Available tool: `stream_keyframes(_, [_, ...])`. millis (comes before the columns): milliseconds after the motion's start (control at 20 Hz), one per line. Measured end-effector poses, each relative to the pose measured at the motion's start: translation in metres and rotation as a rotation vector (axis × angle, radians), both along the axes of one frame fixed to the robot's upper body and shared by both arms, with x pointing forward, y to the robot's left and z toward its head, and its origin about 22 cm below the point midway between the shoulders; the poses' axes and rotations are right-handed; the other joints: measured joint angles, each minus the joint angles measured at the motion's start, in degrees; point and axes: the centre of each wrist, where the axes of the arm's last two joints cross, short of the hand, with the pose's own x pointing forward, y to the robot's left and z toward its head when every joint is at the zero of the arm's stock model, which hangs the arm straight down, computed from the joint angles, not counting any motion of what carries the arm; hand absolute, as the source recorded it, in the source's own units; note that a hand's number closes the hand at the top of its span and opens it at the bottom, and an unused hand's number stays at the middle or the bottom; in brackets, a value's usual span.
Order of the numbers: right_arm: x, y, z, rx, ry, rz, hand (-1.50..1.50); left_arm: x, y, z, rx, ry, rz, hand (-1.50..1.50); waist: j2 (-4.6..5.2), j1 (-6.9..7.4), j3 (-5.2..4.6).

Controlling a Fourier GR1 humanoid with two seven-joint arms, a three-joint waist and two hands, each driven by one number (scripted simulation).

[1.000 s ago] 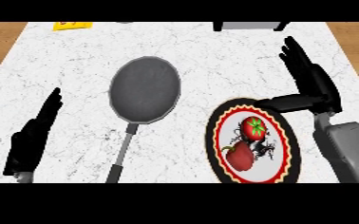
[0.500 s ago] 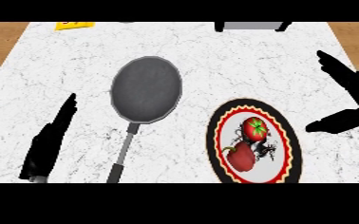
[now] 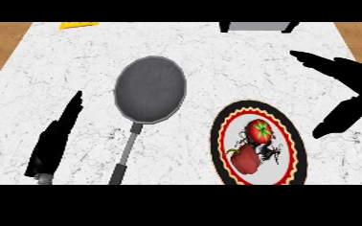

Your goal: Pick the tomato from the plate and place it in the pan

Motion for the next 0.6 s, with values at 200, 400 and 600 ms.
stream_keyframes(200, [0.008,0.033,0.010,-0.069,0.043,0.052,-1.50,0.002,0.003,-0.004,0.007,0.000,0.006,0.00,-0.02,-0.15,-0.01])
stream_keyframes(400, [0.014,0.056,0.006,-0.124,0.114,0.077,-1.50,0.003,0.003,0.001,0.003,-0.002,0.009,0.00,-0.05,-0.24,-0.01])
stream_keyframes(600, [0.019,0.083,0.010,-0.183,0.169,0.110,-1.50,0.001,0.000,-0.005,0.004,0.004,0.006,0.00,-0.07,-0.33,0.00])
